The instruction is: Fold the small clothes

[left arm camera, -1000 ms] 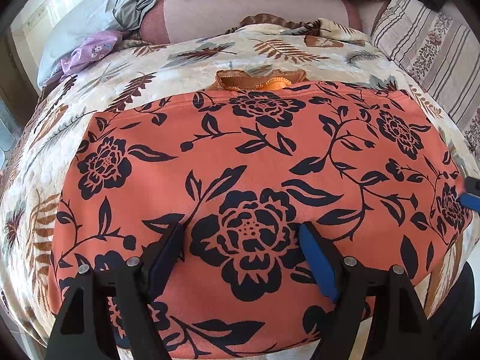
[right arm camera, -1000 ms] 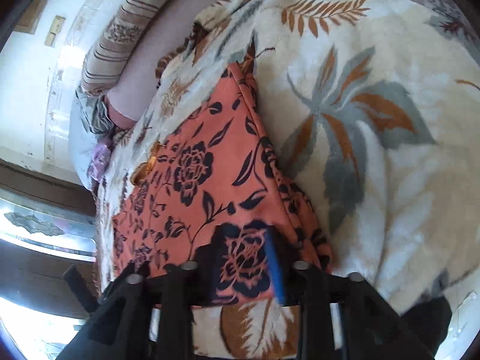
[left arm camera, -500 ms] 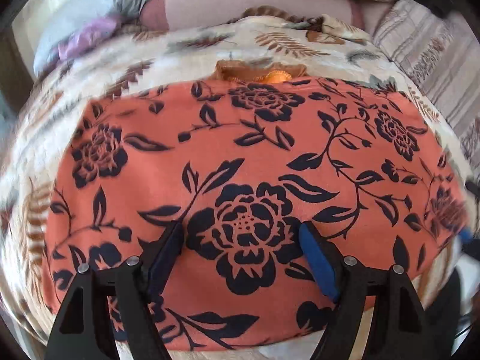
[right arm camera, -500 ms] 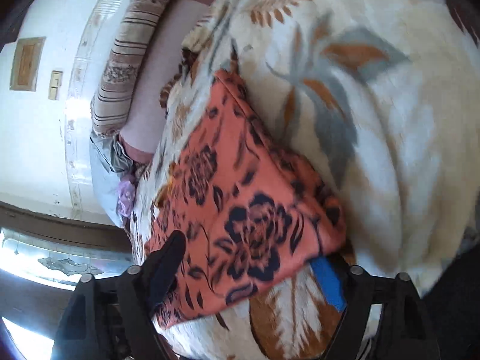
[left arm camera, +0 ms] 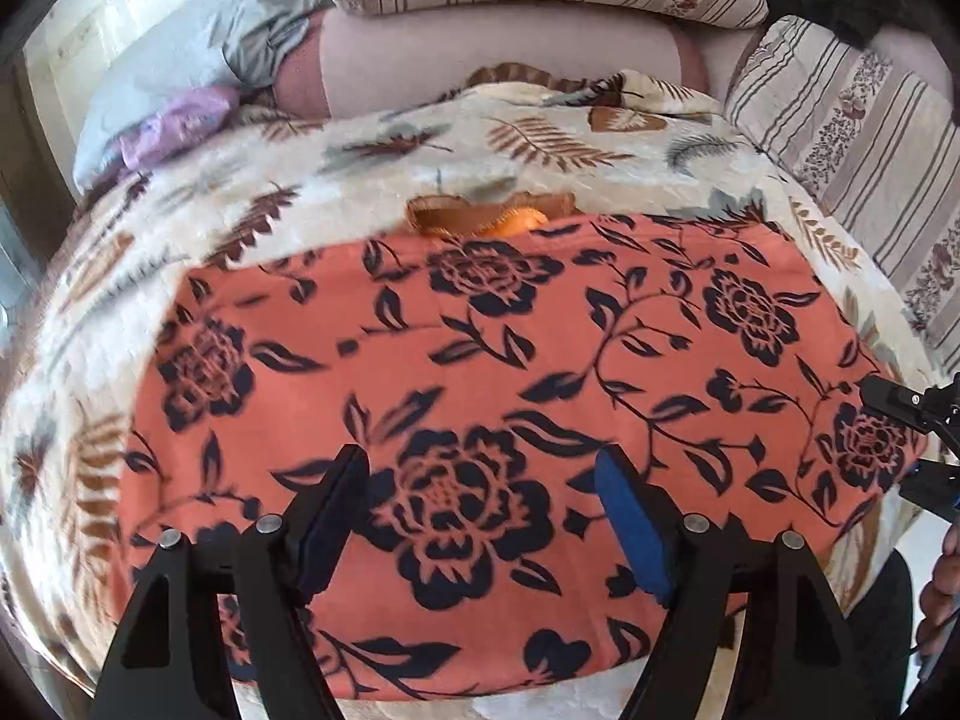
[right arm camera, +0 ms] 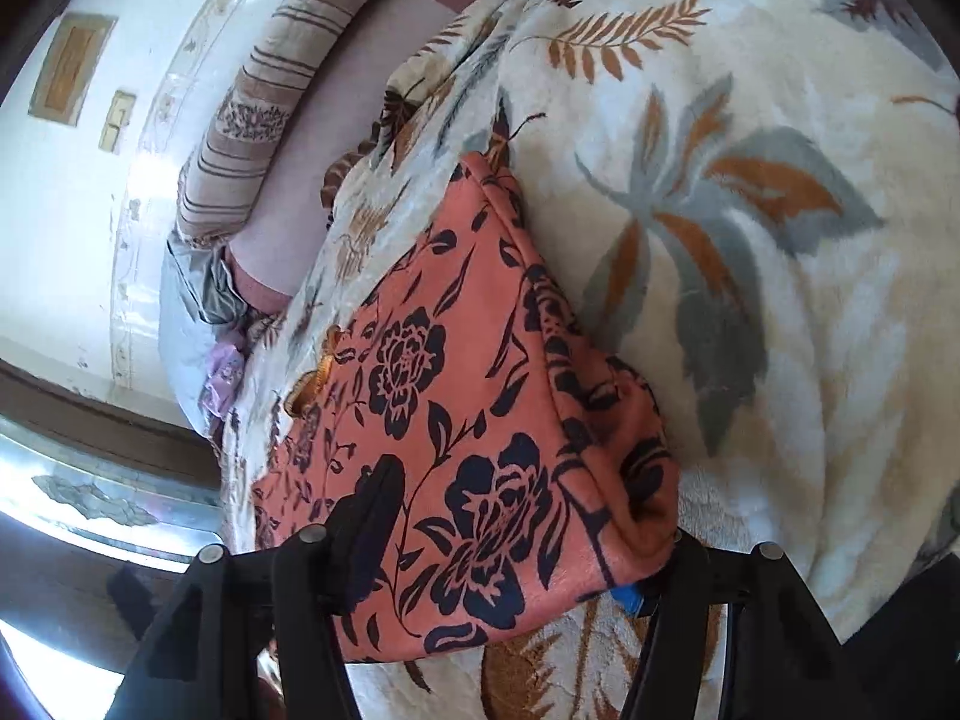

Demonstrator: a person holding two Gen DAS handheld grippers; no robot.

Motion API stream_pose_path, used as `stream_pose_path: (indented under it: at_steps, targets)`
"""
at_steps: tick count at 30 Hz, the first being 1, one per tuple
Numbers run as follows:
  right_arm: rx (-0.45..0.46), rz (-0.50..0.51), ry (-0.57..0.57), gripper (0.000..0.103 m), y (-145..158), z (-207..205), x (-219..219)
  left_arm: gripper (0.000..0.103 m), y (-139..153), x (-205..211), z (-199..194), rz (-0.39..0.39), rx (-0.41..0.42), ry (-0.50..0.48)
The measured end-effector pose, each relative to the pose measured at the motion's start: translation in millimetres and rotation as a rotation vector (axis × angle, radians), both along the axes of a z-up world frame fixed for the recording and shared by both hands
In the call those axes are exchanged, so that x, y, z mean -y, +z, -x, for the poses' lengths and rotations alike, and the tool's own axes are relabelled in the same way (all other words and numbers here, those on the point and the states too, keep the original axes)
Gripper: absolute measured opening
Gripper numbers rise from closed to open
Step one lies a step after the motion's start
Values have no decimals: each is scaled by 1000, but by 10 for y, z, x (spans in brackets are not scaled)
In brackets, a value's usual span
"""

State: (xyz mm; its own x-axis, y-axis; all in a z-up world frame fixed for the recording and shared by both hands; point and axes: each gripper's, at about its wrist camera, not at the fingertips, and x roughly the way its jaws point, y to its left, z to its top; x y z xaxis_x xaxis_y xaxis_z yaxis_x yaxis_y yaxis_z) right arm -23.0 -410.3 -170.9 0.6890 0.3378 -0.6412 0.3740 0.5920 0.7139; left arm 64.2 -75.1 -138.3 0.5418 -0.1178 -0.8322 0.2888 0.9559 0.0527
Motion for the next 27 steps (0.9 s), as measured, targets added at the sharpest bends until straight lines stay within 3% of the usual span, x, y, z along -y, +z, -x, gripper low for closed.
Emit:
stream_pose_path:
  at_steps: [4, 12, 15, 18, 19, 21, 23, 27]
  targets:
    - [-24, 22, 0, 62, -24, -43, -32, 79, -217, -82, -127, -12, -81, 41]
    - [-89, 105, 17, 48, -19, -114, -63, 79, -85, -255, -125, 61, -41, 64]
    - [-119, 135, 14, 46, -5, -160, -85, 79, -243, -276, -187, 59, -95, 67]
    - [-148, 192, 33, 26, 67, -228, -154, 79, -238, -277, -177, 63, -82, 44]
    - [-149, 214, 37, 17, 126, -247, -184, 79, -232, -296, -192, 77, -89, 41]
    - [-119, 300, 51, 15, 401, -303, -331, 79, -197, -399, -206, 141, -105, 39]
    - [-29, 377, 92, 14, 835, -368, -614, 79, -99, -607, -189, 239, -99, 58]
    - [157, 471, 254, 13, 1520, -500, -1508, 79, 159, -1433, -85, 455, -22, 207]
